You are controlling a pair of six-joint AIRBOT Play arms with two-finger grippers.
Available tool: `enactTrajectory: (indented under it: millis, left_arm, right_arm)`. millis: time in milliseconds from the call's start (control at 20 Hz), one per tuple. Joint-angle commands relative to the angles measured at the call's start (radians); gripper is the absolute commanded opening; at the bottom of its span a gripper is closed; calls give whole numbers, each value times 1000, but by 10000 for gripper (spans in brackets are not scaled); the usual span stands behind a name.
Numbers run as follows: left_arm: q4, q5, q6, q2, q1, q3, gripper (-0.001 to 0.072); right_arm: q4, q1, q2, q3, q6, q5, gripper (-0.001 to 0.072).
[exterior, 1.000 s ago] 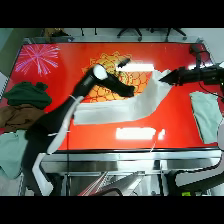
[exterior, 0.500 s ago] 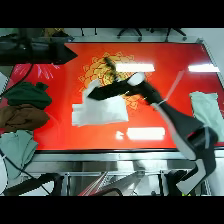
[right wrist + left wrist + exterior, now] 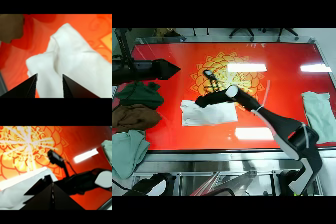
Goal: Fold the shirts.
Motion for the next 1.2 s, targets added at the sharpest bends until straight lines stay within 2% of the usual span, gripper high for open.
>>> enactTrajectory:
  millis: [0, 100, 150, 200, 400, 650, 1100, 1150]
  left_arm:
    - [-1, 16, 14, 17, 3, -30, 13]
    - [-1, 16, 14, 17, 2, -30, 13]
    - [-1, 16, 14, 17, 2, -30, 13]
    - [-2, 13, 13, 17, 2, -30, 13]
    - [-9, 3, 13, 17, 2, -30, 13]
    - [-9, -3, 13, 17, 2, -30, 13]
    - [-8, 2, 13, 17, 2, -30, 14]
    - [-8, 2, 13, 16, 2, -30, 13]
  right_arm:
    - [-247, -183, 102, 0, 146, 200, 370]
    - [-362, -289, 132, 0, 218, 303, 402]
    - [-393, -336, 133, -1, 246, 358, 549]
    - [-400, -374, 126, -11, 267, 401, 653]
    - [-385, -406, 46, -79, 283, 463, 652]
    - [-151, -399, -87, -80, 177, 458, 652]
    - [25, -357, -184, -79, 97, 458, 633]
    - [40, -351, -183, -76, 76, 464, 451]
